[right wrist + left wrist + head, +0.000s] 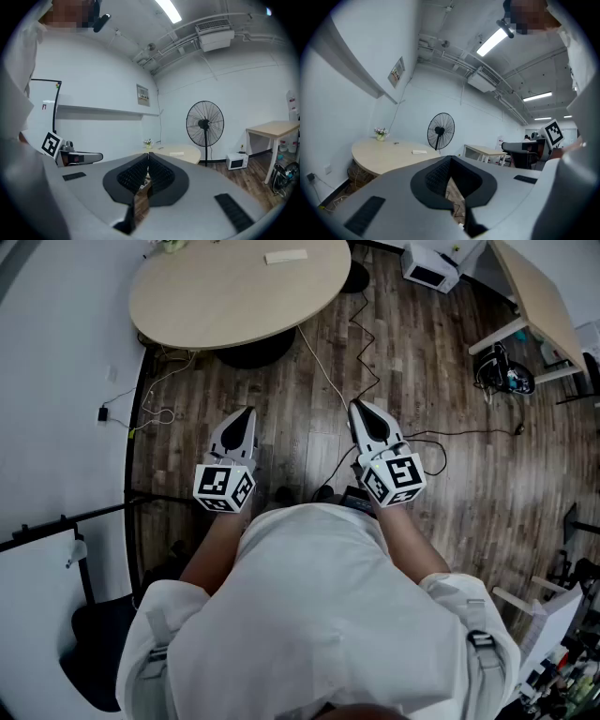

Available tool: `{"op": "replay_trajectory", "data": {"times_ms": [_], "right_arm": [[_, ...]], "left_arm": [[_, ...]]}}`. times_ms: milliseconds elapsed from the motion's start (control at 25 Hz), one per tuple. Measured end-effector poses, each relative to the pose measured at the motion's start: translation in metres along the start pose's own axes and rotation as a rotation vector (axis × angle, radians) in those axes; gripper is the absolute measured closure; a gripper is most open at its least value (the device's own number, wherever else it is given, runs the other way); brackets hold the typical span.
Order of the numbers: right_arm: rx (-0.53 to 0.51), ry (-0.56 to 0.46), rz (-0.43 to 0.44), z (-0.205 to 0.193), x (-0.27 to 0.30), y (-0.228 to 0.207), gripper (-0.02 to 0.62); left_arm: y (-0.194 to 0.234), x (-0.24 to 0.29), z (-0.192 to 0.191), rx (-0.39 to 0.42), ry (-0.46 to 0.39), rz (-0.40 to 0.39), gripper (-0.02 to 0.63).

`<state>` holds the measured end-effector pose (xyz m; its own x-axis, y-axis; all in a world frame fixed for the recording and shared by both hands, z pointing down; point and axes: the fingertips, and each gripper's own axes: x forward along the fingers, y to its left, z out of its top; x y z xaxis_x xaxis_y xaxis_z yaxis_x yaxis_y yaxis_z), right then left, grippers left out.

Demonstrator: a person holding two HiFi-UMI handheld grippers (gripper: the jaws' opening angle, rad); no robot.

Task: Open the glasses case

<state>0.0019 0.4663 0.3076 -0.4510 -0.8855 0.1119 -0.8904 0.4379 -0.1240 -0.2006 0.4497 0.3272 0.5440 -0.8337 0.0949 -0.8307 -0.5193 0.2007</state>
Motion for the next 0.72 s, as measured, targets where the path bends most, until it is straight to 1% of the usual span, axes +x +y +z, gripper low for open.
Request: {"op": "replay_trajectory", "data": {"times_ms": [240, 400, 480, 560, 640, 720], "right_arm": [[-0.022, -0.020, 0.003, 0.007, -0.011, -0.023, 0.571], [-0.034, -0.025, -0.025, 0.012, -0.034, -0.054, 0.571], [-0.043, -0.039, -0.033, 0.015, -0.043, -0.068, 0.571], [-0.044, -0.060, -0.026, 0.014, -0.050, -0.075, 0.569], [-0.030, -0.064, -0.017, 0.009, -0.051, -0.079, 0.568], [-0.021, -0.045, 0.000, 0.001, -0.053, -0.081, 0.568]], "left_arm": [[-0.018, 0.003, 0.005, 0.007, -0.017, -0.022, 0.594], [-0.045, 0.009, 0.009, 0.024, -0.049, -0.082, 0.594], [-0.058, 0.016, 0.009, 0.037, -0.045, -0.099, 0.594], [-0.067, 0.020, 0.007, 0.049, -0.029, -0.097, 0.594], [-0.072, 0.023, 0.005, 0.037, -0.021, -0.096, 0.594], [-0.078, 0.025, 0.003, -0.005, -0.019, -0.101, 0.594]]}}
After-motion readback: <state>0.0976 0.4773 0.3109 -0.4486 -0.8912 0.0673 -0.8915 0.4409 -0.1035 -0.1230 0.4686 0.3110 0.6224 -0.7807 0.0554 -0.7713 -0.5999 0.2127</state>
